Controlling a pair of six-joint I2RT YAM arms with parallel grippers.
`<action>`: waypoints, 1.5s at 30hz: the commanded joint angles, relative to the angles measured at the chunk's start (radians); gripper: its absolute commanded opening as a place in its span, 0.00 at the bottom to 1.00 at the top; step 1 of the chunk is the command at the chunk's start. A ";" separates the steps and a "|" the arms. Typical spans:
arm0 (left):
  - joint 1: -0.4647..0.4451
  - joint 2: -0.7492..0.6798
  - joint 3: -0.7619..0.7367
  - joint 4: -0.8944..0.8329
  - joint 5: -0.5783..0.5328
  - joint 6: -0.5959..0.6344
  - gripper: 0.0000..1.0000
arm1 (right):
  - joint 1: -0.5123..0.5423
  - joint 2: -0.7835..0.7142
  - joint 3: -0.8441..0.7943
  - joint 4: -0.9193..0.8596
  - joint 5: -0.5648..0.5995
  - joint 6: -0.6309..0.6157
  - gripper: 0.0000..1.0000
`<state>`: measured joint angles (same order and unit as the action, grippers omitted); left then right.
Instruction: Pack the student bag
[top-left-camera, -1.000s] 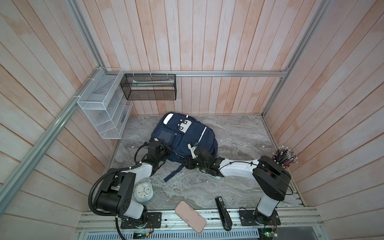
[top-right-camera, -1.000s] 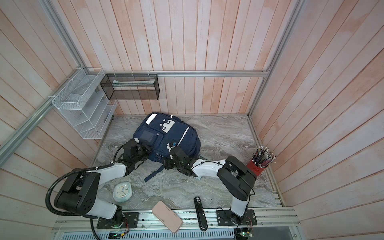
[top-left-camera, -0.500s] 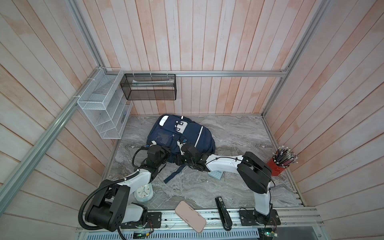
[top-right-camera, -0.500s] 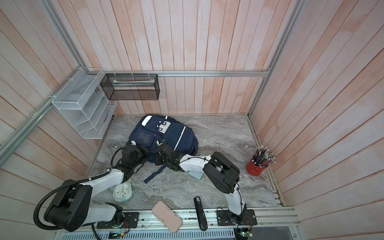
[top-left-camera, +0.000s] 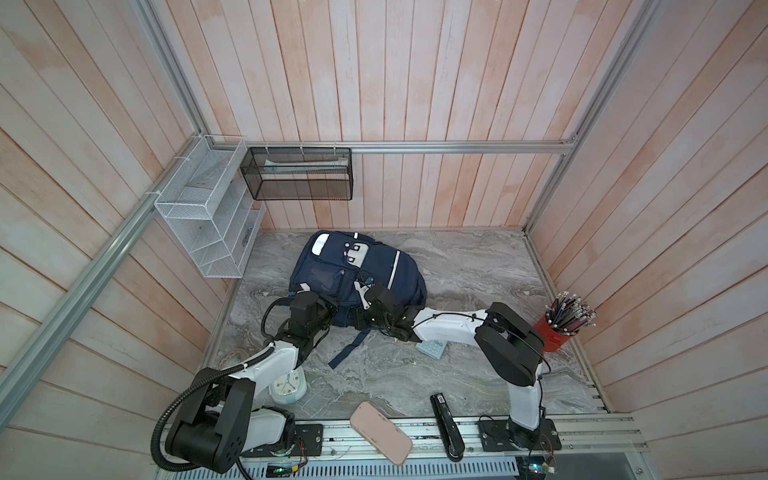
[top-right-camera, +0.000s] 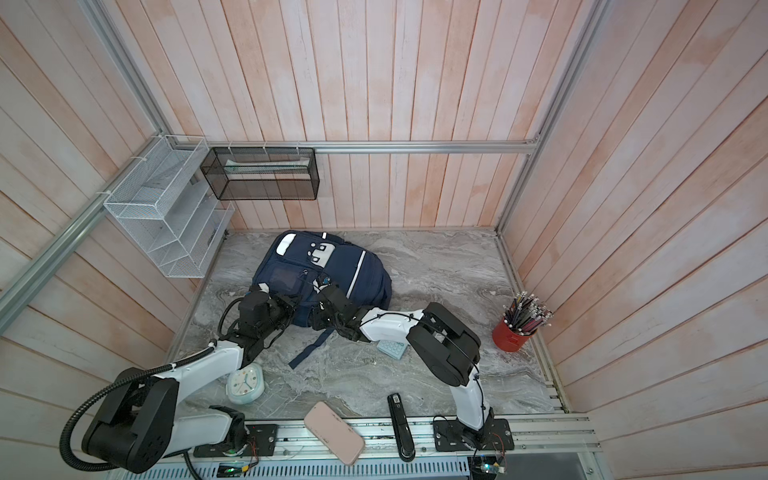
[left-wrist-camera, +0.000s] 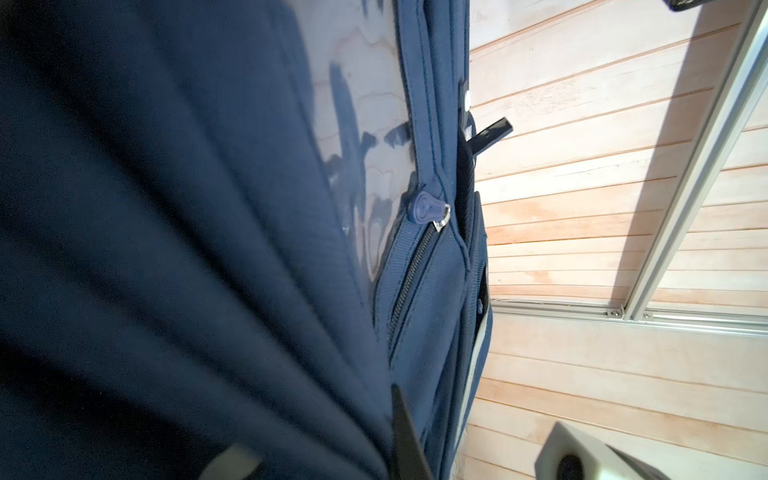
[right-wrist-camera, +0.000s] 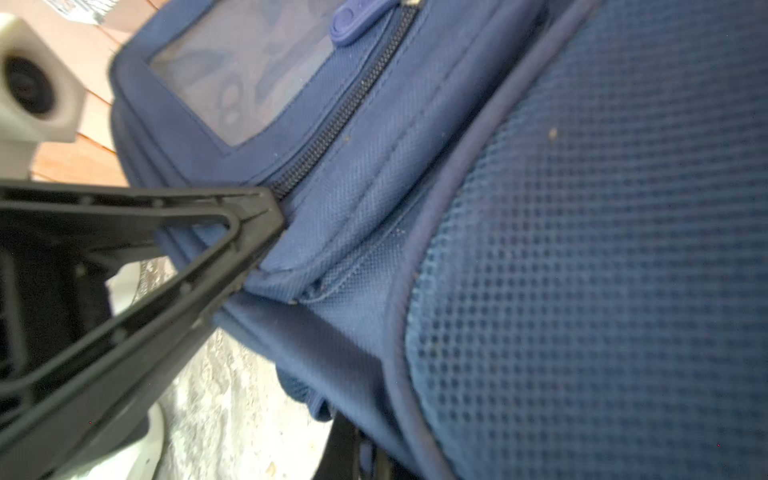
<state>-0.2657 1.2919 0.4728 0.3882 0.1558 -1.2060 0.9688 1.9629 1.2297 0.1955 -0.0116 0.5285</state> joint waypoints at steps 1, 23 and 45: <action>0.032 -0.045 -0.006 -0.025 0.113 0.056 0.00 | -0.116 -0.058 -0.081 -0.115 0.087 -0.030 0.00; 0.037 0.085 0.032 0.035 0.167 0.078 0.00 | -0.506 -0.276 -0.238 -0.317 -0.036 -0.287 0.00; 0.001 -0.195 -0.095 -0.124 0.109 0.041 0.71 | -0.042 -0.090 0.059 -0.196 -0.134 -0.070 0.00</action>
<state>-0.1986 1.1664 0.4629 0.2817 0.2718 -1.0866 0.9070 1.8244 1.2163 -0.1028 -0.1158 0.4061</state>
